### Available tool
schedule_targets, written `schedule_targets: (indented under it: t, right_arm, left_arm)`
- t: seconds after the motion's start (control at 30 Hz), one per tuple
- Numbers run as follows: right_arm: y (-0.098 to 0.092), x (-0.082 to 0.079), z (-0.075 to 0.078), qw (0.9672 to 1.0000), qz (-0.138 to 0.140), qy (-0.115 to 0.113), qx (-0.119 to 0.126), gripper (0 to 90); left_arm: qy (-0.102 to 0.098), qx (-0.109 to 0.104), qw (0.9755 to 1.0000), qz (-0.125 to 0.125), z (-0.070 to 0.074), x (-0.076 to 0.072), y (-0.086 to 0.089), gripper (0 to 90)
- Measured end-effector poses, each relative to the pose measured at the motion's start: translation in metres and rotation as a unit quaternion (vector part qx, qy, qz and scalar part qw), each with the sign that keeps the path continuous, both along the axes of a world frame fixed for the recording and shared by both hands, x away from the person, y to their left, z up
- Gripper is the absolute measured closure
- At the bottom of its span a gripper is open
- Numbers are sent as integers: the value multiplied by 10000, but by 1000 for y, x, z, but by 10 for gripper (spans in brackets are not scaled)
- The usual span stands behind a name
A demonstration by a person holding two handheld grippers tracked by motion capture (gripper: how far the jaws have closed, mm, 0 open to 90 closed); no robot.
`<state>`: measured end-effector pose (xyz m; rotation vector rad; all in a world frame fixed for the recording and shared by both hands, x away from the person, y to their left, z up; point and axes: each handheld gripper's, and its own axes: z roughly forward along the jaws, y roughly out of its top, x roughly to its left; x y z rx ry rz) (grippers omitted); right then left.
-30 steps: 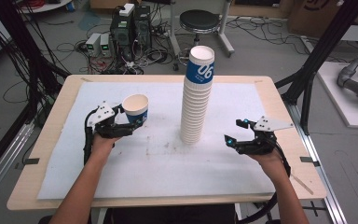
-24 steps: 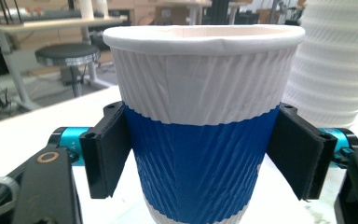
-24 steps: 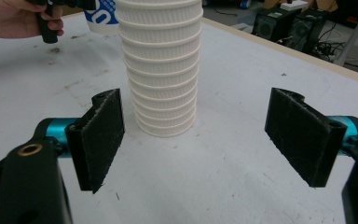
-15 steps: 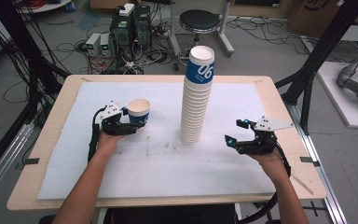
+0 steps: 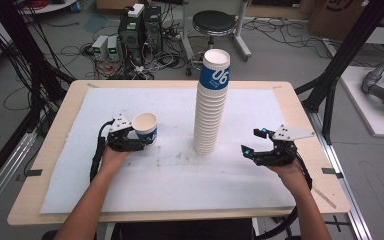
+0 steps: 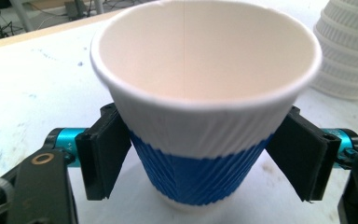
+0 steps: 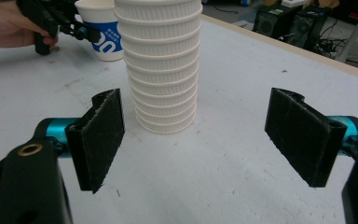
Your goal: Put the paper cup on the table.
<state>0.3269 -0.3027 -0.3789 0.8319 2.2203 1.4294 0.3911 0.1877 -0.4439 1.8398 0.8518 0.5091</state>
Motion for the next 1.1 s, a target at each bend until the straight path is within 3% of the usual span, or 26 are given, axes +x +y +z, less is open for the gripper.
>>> schedule_targets:
  t: [0.17, 0.27, 0.33, 0.6, 0.67, 0.73, 0.8, 0.9, 1.0, 1.1]
  right_arm:
    - [1, 0, -1, 10000, -11, 42, -26, 202]
    - [1, 0, -1, 10000, -9, 33, -38, 202]
    - [1, 1, -2, 10000, -7, 52, -25, 202]
    - [-1, 1, -2, 10000, -12, 53, -1, 202]
    - [-1, 1, -2, 10000, -15, 49, 7, 202]
    - [-1, 1, -2, 10000, -33, 20, 10, 202]
    - [-2, 1, -2, 10000, -63, 6, 13, 202]
    - [-4, 2, -2, 9999, -126, -13, -21, 202]
    - [-6, 2, -3, 9994, -324, -36, -72, 202]
    - [-11, 2, -3, 9985, -521, -88, -106, 202]
  left_arm:
    - [211, -20, 9998, 2, 0, -3, 1, 231]
    - [356, 181, 9992, -16, -1, -6, 0, 230]
    - [411, 135, 9991, 7, -1, -8, 1, 223]
    - [606, 284, 9977, 133, 4, -24, 16, 201]
    - [637, 133, 9977, 181, 6, -30, 24, 199]
    - [497, -69, 9986, 154, 11, -35, 31, 196]
    - [297, -415, 9986, 132, 18, -40, 38, 196]
    - [-68, -1007, 9949, 87, 27, -43, 48, 187]
    - [-410, -1462, 9883, 111, 32, -44, 54, 183]
    - [-638, -1557, 9857, 43, 35, -45, 56, 182]
